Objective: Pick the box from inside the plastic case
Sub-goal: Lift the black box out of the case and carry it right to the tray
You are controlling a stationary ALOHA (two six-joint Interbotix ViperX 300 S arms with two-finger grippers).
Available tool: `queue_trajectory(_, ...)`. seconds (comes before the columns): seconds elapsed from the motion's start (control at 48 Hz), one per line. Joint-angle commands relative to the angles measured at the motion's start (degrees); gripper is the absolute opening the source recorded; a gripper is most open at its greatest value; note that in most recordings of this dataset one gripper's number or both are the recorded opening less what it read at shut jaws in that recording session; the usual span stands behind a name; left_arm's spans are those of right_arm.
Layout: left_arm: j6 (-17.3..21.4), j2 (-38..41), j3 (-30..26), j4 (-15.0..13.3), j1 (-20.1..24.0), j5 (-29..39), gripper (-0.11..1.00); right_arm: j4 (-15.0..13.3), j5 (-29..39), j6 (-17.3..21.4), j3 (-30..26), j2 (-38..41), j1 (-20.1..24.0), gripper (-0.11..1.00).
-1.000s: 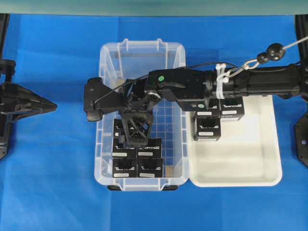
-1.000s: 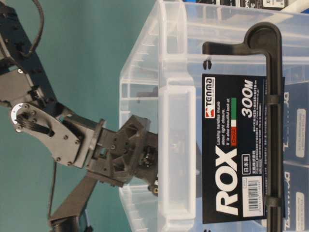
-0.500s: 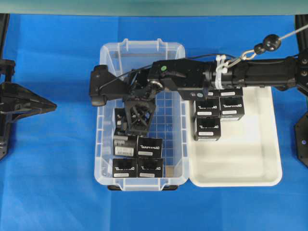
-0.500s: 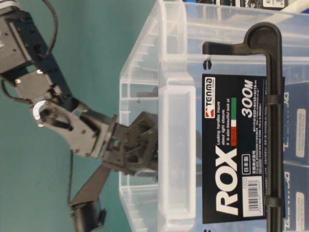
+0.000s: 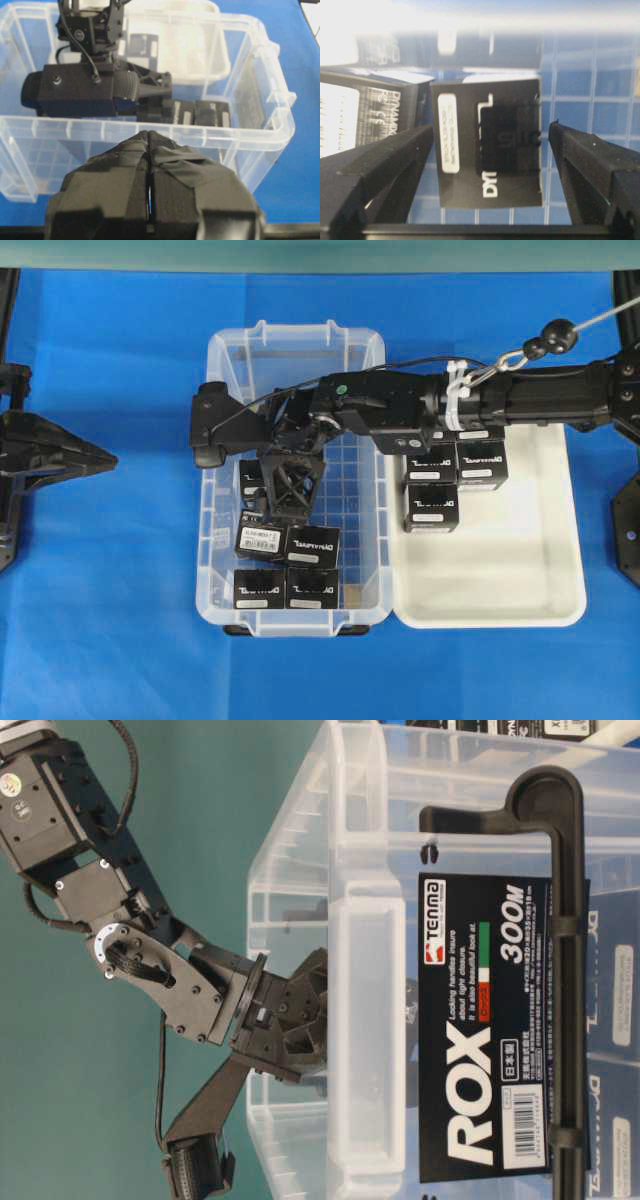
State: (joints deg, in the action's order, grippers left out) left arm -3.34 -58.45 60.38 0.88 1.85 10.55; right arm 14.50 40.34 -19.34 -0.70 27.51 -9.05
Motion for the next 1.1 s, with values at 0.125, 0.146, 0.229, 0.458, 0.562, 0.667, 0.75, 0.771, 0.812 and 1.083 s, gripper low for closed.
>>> queue_trajectory(0.125,0.1,0.3,-1.6,0.1,0.0,-0.3,-0.06,0.0,0.8,-0.2,-0.2,0.0,0.3,0.66)
queue_trajectory(0.146,0.1,0.3,-1.6,0.1,0.0,-0.3,-0.06,0.0,0.8,-0.2,-0.2,-0.1,0.3,0.61)
queue_trajectory(0.229,0.1,0.3,-1.6,0.1,0.0,-0.4,-0.06,0.0,0.9,-0.2,-0.4,-0.8,0.2,0.60)
queue_trajectory(0.458,0.0,0.3,-1.7,0.1,0.0,-0.4,-0.06,0.0,2.2,0.6,-0.5,-5.6,-2.1,0.60)
queue_trajectory(0.562,0.0,0.3,-1.6,0.1,0.0,-0.4,-0.06,0.0,3.7,0.6,-0.7,-8.9,-3.9,0.60)
queue_trajectory(0.667,0.0,0.2,-1.6,0.1,0.0,-0.4,-0.06,0.0,5.9,0.7,-1.2,-12.9,-5.8,0.60)
queue_trajectory(0.75,0.0,0.2,-1.6,0.1,0.0,-0.3,-0.06,0.0,9.8,0.7,-1.8,-17.6,-7.4,0.60)
queue_trajectory(0.771,0.1,0.3,-1.7,0.1,0.0,-0.3,-0.06,0.0,11.0,0.7,-1.8,-18.7,-7.7,0.60)
queue_trajectory(0.812,0.0,0.2,-1.6,0.1,0.0,-0.3,-0.06,0.0,13.2,0.7,-1.8,-21.1,-8.3,0.60)
queue_trajectory(1.083,0.1,0.3,-1.6,0.1,0.2,-0.3,-0.06,0.0,25.2,1.1,5.0,-36.5,-9.8,0.60)
